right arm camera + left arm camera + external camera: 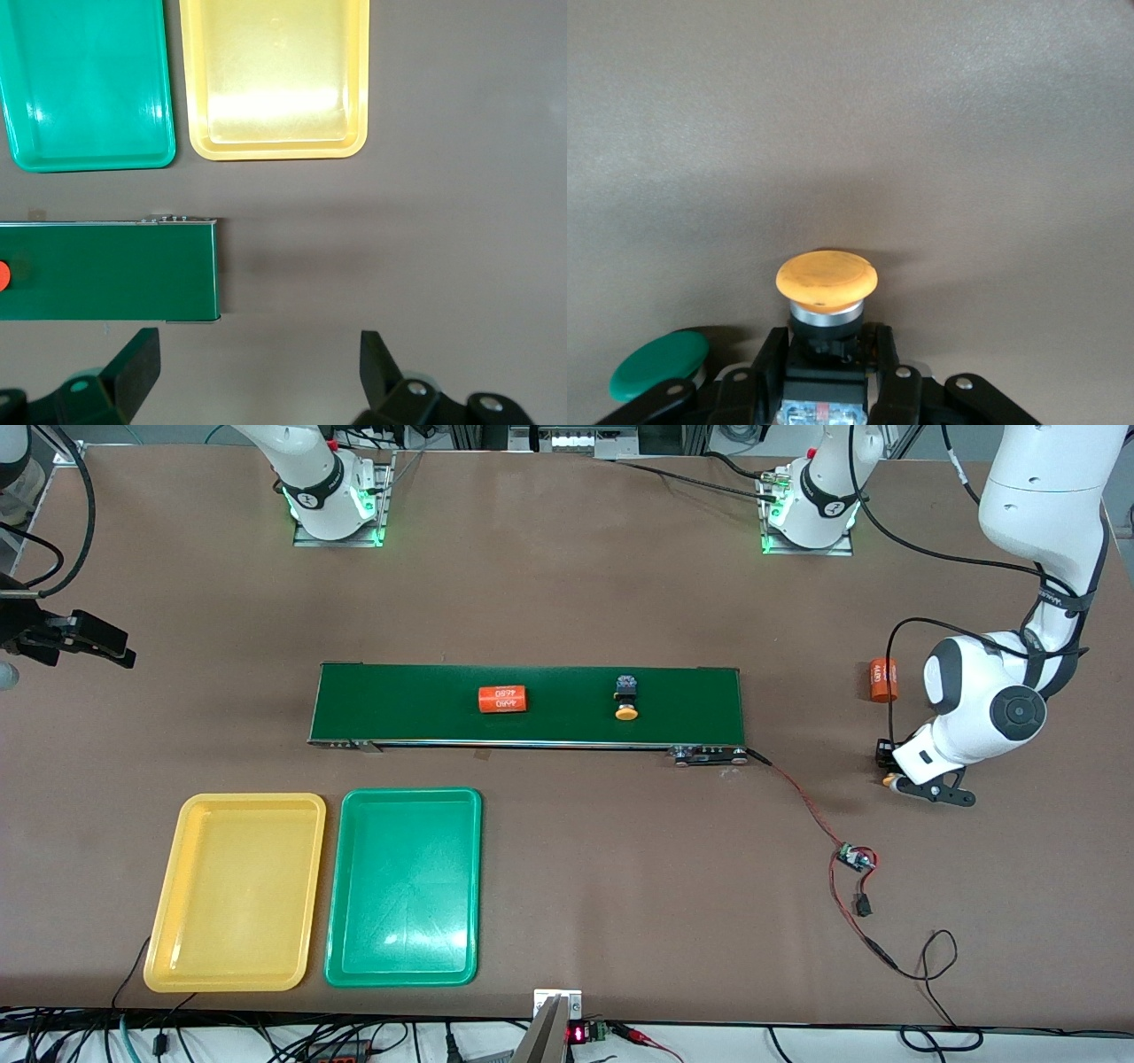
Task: Sort buttons by color to trays
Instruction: 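Move the left gripper over the second yellow-capped button, then grasp the second yellow-capped button with the left gripper, then place the yellow button on the belt while the right gripper reaches the belt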
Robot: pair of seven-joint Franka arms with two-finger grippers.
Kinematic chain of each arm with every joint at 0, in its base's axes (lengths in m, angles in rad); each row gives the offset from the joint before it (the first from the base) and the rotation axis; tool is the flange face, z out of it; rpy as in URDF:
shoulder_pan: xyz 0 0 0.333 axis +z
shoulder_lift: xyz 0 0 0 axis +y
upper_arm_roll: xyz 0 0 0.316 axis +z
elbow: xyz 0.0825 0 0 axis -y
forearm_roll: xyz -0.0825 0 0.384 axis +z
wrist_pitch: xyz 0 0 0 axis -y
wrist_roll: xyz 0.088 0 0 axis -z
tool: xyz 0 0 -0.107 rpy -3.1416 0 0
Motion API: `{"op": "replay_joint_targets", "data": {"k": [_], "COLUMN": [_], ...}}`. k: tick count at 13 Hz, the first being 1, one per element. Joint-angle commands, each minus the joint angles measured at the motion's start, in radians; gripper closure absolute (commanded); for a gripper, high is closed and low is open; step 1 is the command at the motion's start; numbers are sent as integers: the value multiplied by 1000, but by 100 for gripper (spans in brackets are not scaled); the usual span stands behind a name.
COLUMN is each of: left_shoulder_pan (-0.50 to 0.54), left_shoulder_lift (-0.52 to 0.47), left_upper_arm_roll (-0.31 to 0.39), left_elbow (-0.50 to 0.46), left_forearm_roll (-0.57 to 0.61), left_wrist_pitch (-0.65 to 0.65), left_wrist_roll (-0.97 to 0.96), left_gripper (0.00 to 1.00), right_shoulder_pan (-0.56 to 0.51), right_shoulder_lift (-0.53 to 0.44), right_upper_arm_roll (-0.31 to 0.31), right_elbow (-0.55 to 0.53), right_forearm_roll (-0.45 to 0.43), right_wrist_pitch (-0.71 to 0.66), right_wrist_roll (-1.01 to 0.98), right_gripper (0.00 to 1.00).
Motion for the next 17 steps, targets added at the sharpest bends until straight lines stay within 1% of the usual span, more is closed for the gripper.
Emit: {"op": "replay_joint_targets", "data": {"k": [1, 3, 4, 6, 7, 9, 11, 13, 14, 15, 17], "left_shoulder_pan": [-13, -13, -16, -14, -14, -21, -60, -91, -105, -113, -126], "left_shoulder_lift": [-74, -112, -129, -180, -195, -210, -215, -211, -206, -191, -174], "left_upper_arm_roll": [-11, -59, -89, -190, -253, -350, -410, -474, -502, -511, -513], "left_elbow": [19, 72, 98, 105, 105, 105, 106, 103, 95, 94, 79], "left_forearm_roll": [-1, -4, -4, -6, -6, -4, -9, -47, -55, -56, -56], "left_wrist_pitch": [-110, -226, -285, -366, -379, -379, -379, -377, -370, -367, -321], "left_wrist_roll": [-1, -21, -62, -205, -284, -421, -554, -677, -725, -751, -762], "left_gripper": [80, 80, 80, 80, 80, 80, 78, 78, 78, 78, 78], "right_shoulder_pan": [-3, -3, -3, -3, 0, 8, 6, 5, 2, 2, 9], "right_shoulder_lift": [-27, -27, -27, -27, -27, -29, -29, -27, -21, -16, -3], "right_upper_arm_roll": [7, 9, 7, 7, 9, 9, 9, 7, 7, 7, 7], "right_elbow": [-27, -27, -27, -27, -27, -27, -27, -27, -25, -22, -19], "right_forearm_roll": [-10, -10, -10, -10, -10, -10, -10, -10, -10, -7, 3], "right_wrist_pitch": [8, 8, 8, 8, 8, 8, 8, 11, 18, 23, 23], "right_wrist_roll": [-4, -2, -2, -2, -2, -1, -1, 4, 4, 7, 9], "right_gripper": [0, 0, 0, 0, 0, 0, 0, 0, 0, 0, 0]}}
